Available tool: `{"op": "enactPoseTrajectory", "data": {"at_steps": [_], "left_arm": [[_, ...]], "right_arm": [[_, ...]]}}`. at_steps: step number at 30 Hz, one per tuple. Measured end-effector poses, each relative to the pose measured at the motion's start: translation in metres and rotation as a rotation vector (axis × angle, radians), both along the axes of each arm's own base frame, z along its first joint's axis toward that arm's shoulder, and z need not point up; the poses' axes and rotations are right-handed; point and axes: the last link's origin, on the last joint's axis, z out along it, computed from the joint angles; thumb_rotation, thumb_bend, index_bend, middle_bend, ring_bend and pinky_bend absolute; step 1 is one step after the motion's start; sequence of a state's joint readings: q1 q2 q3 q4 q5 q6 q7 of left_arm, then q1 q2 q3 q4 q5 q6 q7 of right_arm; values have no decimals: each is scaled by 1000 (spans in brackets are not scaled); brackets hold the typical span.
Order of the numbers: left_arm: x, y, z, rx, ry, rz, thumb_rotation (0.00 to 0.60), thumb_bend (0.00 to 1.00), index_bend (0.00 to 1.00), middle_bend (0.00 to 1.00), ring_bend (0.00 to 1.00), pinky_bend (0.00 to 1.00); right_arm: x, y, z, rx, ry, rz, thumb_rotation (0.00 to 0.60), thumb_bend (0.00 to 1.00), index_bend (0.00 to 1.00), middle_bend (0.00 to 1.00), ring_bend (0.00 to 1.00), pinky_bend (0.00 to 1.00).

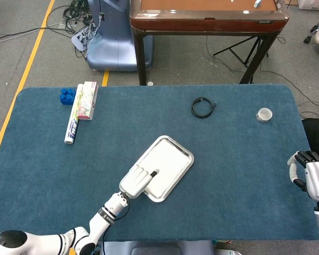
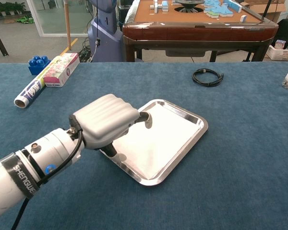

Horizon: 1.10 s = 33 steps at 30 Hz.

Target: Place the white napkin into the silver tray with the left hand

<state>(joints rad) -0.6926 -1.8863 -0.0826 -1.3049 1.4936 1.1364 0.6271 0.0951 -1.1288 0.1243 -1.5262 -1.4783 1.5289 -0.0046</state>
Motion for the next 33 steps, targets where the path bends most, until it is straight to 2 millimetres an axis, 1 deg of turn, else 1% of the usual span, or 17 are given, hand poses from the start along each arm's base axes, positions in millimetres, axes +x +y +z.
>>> {"op": "enactPoseTrajectory", "data": {"at_steps": [5, 7, 8, 10, 11, 13, 15, 18, 24, 33], "left_arm": [[-3, 3, 5, 16, 9, 5, 600, 107, 317, 1000, 1000, 1000], [-5, 5, 7, 20, 7, 8, 600, 107, 338, 1000, 1000, 1000], [-5, 5, 7, 20, 7, 10, 600, 128, 353, 1000, 1000, 1000], [-7, 7, 9, 21, 9, 15, 600, 238, 372, 1000, 1000, 1000], [-8, 8, 9, 19, 11, 17, 600, 347, 381, 1000, 1000, 1000], [-9, 8, 10, 11, 18, 22, 600, 494, 389, 1000, 1000, 1000], [-10, 8, 10, 1, 29, 25, 600, 585, 391, 1000, 1000, 1000], [-12, 8, 10, -14, 58, 32, 600, 660, 386, 1000, 1000, 1000], [-15, 7, 12, -11, 128, 37, 600, 723, 378, 1000, 1000, 1000], [-24, 9, 14, 10, 221, 64, 600, 730, 373, 1000, 1000, 1000]], "right_arm": [[0, 0, -1, 2, 2, -1, 600, 485, 553, 490, 371, 453], [0, 0, -1, 2, 3, -2, 600, 485, 553, 490, 371, 453], [0, 0, -1, 3, 3, -2, 600, 485, 553, 490, 371, 453], [0, 0, -1, 4, 3, -3, 600, 485, 553, 489, 370, 453], [0, 0, -1, 3, 4, -3, 600, 484, 553, 490, 370, 453], [0, 0, -1, 3, 4, -4, 600, 484, 553, 490, 370, 453], [-1, 0, -1, 2, 3, -4, 600, 485, 553, 490, 370, 453], [-1, -1, -1, 2, 4, -6, 600, 485, 553, 490, 371, 453], [-1, -1, -1, 4, 5, -8, 600, 485, 553, 489, 370, 453], [-1, -1, -2, 6, 7, -10, 600, 485, 553, 490, 371, 453]]}}
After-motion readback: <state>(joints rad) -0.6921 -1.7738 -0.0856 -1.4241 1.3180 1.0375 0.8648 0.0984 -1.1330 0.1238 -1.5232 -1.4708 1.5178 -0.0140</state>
